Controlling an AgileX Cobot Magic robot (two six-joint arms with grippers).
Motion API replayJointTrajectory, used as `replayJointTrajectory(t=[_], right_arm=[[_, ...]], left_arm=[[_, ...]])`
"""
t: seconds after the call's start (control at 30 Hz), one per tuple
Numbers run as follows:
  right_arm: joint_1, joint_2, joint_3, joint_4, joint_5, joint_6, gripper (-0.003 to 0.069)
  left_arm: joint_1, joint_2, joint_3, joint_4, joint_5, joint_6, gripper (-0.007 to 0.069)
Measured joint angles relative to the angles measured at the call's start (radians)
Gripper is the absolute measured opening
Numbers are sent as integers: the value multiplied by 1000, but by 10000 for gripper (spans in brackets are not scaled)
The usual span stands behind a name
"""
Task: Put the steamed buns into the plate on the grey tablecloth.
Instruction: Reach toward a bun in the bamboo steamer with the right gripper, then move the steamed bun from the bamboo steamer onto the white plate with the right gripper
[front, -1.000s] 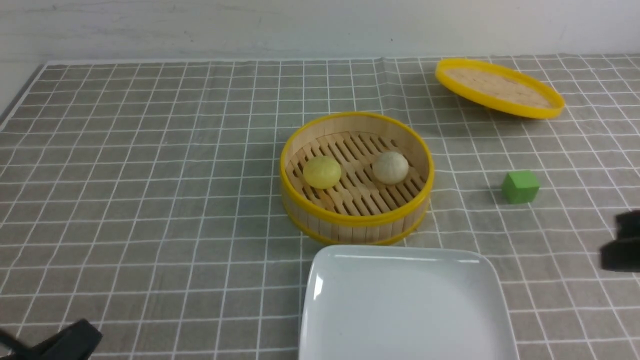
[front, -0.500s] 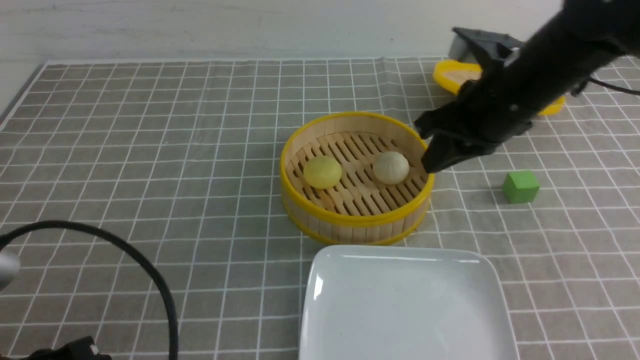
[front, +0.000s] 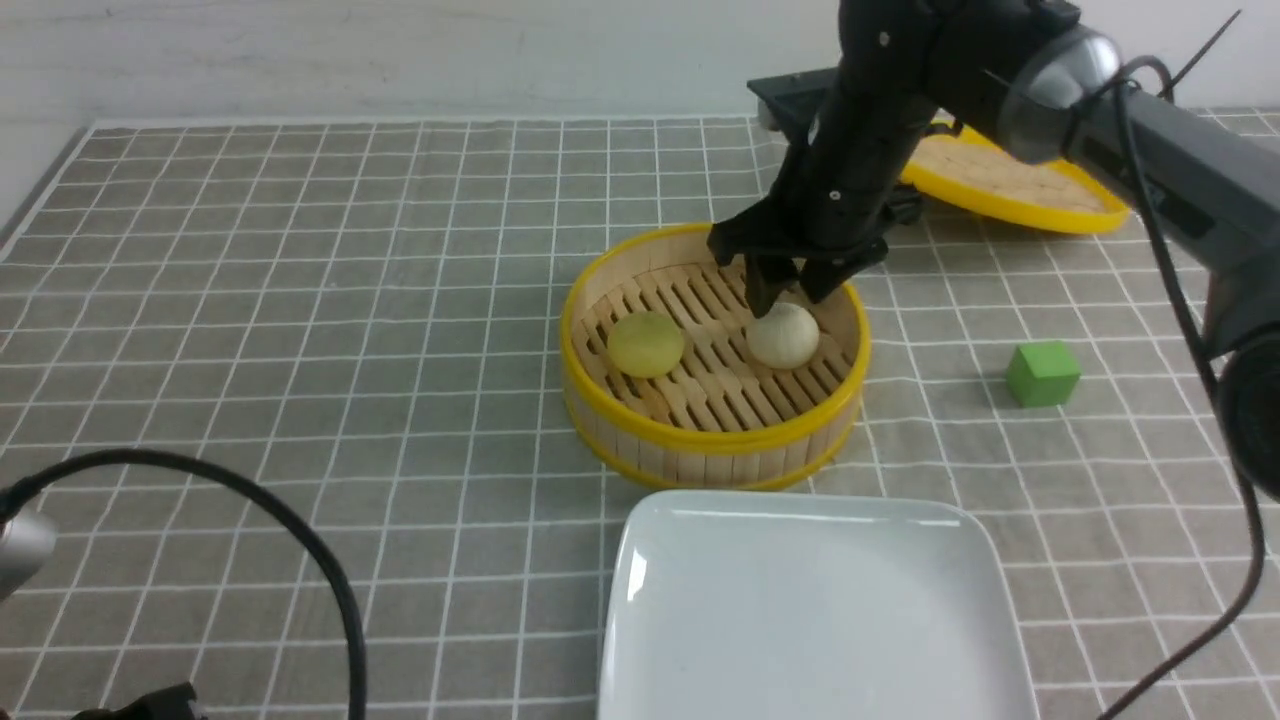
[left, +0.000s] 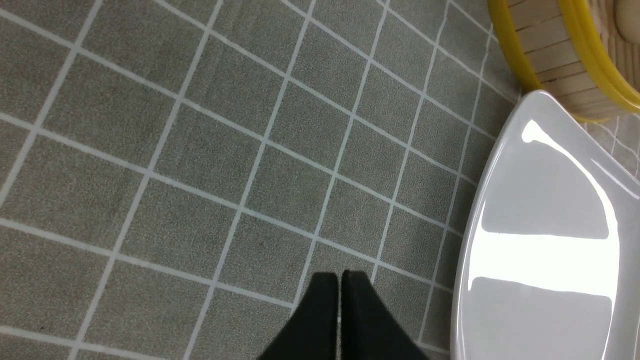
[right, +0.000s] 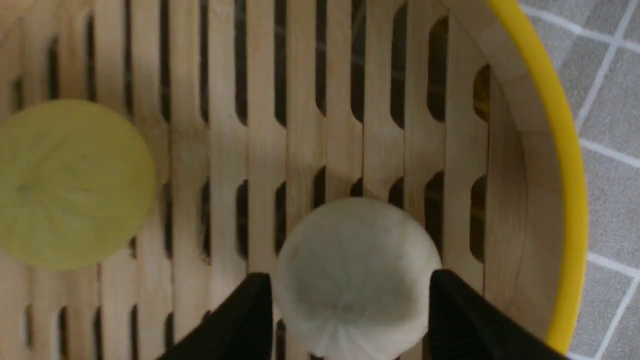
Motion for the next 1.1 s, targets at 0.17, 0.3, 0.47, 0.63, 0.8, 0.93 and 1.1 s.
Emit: replayJointTrajectory(t=[0.17, 0.3, 0.47, 0.63, 0.8, 0.93, 1.1], right_arm=[[0, 58, -2, -17, 4, 0, 390], [2, 52, -5, -5, 3, 0, 232], [2, -13, -3, 18, 9, -14, 21], [2, -201, 57, 95, 13, -14, 22], [2, -514, 330, 169, 12, -14, 22], [2, -692, 626, 203, 13, -14, 25], [39, -791, 993, 266, -142, -19, 60]], left_arm=[[0, 0, 0, 0, 5, 0, 52], [0, 0, 0, 0, 13, 0, 55], [0, 0, 0, 0, 23, 0, 64], [0, 0, -1, 4, 26, 0, 69], [0, 0, -3, 19, 28, 0, 72], [0, 0, -3, 55, 28, 0, 73], [0, 0, -3, 101, 10, 0, 83]])
